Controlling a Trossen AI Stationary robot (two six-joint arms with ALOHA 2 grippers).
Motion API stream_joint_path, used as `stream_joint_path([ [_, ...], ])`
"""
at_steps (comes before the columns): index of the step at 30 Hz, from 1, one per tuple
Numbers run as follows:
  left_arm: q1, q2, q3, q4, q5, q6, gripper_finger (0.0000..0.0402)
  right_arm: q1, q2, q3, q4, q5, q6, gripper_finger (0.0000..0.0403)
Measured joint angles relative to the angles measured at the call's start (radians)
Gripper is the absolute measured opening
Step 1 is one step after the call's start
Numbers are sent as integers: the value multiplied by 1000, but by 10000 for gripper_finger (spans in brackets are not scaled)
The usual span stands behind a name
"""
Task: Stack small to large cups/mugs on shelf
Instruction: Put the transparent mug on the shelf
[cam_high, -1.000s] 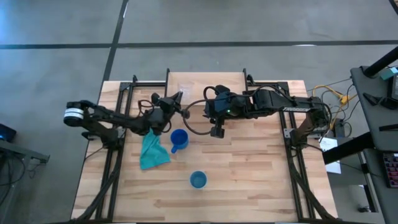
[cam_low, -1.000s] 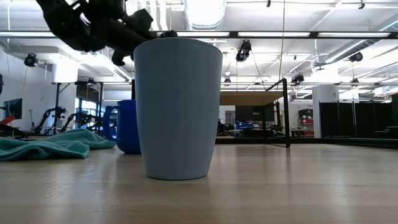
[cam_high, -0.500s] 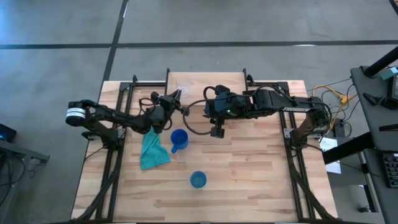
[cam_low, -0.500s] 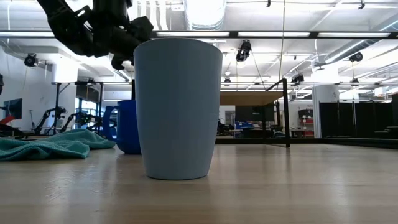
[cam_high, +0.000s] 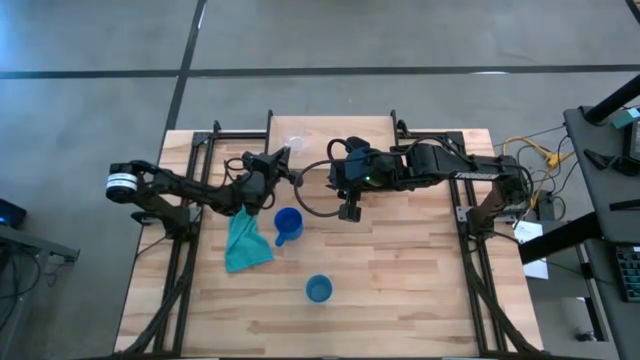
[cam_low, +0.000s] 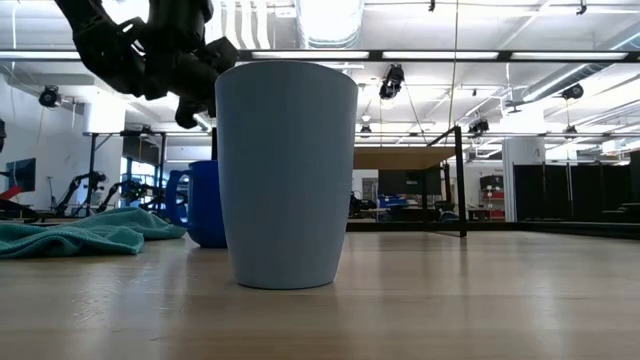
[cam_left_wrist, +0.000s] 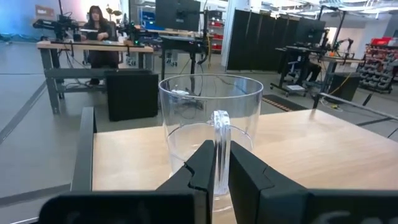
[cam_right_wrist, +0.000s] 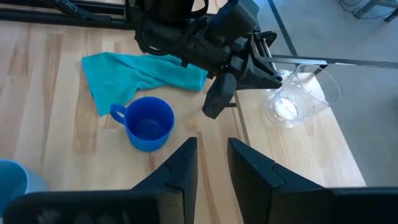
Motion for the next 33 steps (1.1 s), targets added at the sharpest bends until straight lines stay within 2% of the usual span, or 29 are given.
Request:
stream_joint_path([
  [25, 0, -2, 1, 1, 12, -2, 16, 0, 0, 0, 0, -3, 0, 88],
  [33, 0, -2, 1, 2, 12, -2, 61, 0, 0, 0, 0, -2, -17, 91],
])
